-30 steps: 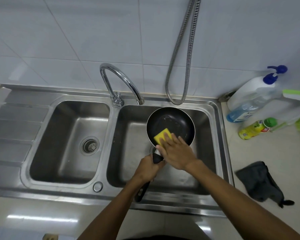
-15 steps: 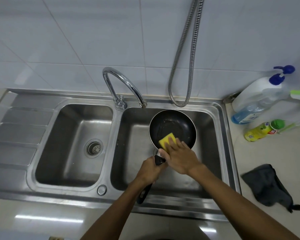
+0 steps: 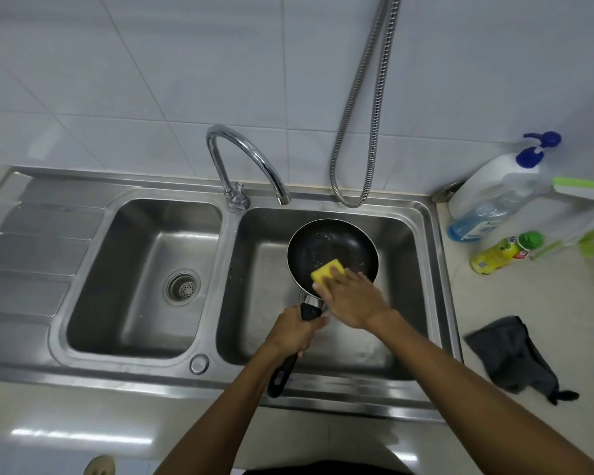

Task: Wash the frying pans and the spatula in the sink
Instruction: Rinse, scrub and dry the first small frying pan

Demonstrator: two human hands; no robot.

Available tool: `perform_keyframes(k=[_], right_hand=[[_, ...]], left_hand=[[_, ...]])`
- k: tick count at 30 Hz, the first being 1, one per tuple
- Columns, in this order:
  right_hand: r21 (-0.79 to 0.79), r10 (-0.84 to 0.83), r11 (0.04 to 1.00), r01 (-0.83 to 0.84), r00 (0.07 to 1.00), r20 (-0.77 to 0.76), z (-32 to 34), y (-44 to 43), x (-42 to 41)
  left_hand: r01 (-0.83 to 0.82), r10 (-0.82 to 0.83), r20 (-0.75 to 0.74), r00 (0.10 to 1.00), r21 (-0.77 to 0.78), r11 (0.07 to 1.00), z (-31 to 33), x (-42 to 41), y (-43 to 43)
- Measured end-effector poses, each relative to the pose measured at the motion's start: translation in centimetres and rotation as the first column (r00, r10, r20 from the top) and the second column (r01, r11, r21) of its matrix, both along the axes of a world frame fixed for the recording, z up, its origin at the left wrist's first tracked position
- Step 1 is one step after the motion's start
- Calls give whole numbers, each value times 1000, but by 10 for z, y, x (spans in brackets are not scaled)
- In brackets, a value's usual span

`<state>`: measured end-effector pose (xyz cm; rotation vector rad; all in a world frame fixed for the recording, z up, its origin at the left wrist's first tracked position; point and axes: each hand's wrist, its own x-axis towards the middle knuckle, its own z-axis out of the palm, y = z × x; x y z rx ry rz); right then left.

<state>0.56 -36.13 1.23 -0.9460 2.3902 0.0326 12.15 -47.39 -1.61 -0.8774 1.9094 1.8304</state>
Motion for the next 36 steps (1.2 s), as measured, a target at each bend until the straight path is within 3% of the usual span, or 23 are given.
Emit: perform_keyframes(k=[2,4,9,12,14,18,23,27,31,33,36], right_hand=[[-88,3,996,8,993,119,7,-20,11],[-118,-25,992,42,990,138,6,-39,3],[-53,-187,982,182,974,-127,-6,-36,-41],[6,-142,989,147,963,-228,-3,-11,-36],[-16,-168,986,168,974,-153,-6,-5,-21],[-152,-294,933,325,936,195,-9,-28,1],[-365,-397,742,563,807,438,10,-47,-5],[-302,-458,529,793,567,685,9,-41,-22],[-268,-467,288,919,379,799,7,-12,-48],[-269,-515,289,919,386,765,0,9,-54],[-313,-633,474,823,565,529,-20,30,-48]], left_hand=[[36,-36,-9,999,-25,999,4,3,3],[34,-34,-2,999,-38,999,6,5,6],[-20,20,16,1000,-40,999,9,8,3],[-52,54,23,998,-63,997,9,9,-2],[-44,46,20,999,-83,996,11,7,-3],[35,-33,20,999,-143,989,12,6,6],[113,-113,15,994,-267,957,16,4,10],[122,-118,33,993,-368,922,14,-2,-3],[126,-97,82,992,-522,843,7,0,-20],[84,-52,75,996,-534,842,3,4,-26],[42,-5,72,997,-526,850,-1,8,-29]])
